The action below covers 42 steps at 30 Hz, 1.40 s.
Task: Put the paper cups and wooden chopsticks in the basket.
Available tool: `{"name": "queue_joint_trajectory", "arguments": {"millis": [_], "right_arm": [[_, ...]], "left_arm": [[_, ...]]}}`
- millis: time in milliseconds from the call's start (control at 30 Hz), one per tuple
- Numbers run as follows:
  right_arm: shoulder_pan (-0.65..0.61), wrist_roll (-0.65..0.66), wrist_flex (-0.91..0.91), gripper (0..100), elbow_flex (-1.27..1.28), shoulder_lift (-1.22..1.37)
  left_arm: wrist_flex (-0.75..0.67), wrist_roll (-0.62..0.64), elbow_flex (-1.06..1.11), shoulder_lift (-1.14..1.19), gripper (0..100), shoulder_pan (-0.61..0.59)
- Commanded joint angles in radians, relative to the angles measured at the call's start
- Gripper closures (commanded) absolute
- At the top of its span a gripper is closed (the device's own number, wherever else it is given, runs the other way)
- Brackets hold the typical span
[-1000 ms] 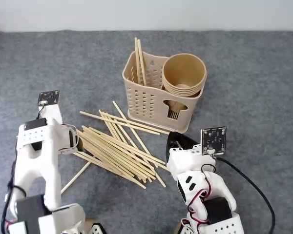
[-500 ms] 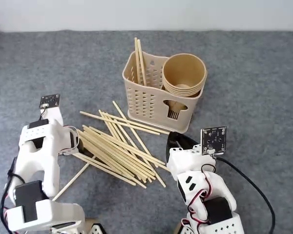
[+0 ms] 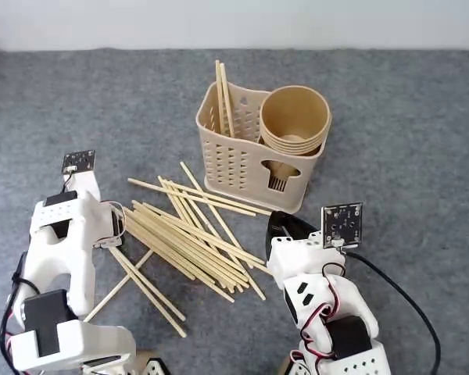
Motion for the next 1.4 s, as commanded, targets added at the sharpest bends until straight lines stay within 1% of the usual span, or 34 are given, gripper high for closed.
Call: {"name": "queue_joint_trajectory", "arguments": {"millis": [0,133,167,267,333,433,500,800,933,1167,1267,1367], "right_arm": [[-0.001,-0.005,0.002,96.7,-0.008,-0.019],[-0.001,-0.005,0.002,96.7,-0.008,-0.019],[-0.001,-0.005,0.002,96.7,-0.008,-0.019],[-0.001,-0.005,0.002,96.7,-0.008,-0.019],[-0.001,-0.005,0.002,96.7,-0.008,-0.019],[-0.001,-0.005,0.002,96.7,-0.008,-0.019],[-0.001,-0.005,0.002,96.7,-0.008,-0.019],[0.001,-0.005,0.002,96.7,-0.008,-0.019],[0.001,-0.005,0.002,96.7,-0.008,-0.019],[0.001,-0.005,0.002,96.7,-0.008,-0.019],[0.001,-0.005,0.002,96.7,-0.008,-0.019],[0.001,-0.005,0.002,96.7,-0.008,-0.019]], "left_arm": [[-0.012,0.000,-0.044,-0.005,90,-0.003],[-0.011,-0.002,-0.045,-0.011,90,-0.006],[-0.008,0.002,-0.050,-0.011,91,-0.005],[-0.009,0.002,-0.062,-0.012,99,-0.002],[0.009,0.005,-0.084,-0.012,99,-0.002],[0.094,0.091,-0.124,-0.012,99,-0.002],[0.146,0.124,-0.157,-0.012,99,0.006],[0.324,0.130,-0.337,-0.012,99,0.092],[0.443,0.170,-0.496,-0.012,99,0.115],[0.689,0.186,-0.909,-0.012,99,0.192],[0.723,0.187,-1.096,-0.012,99,0.235],[0.720,0.187,-1.251,-0.012,99,0.276]]}}
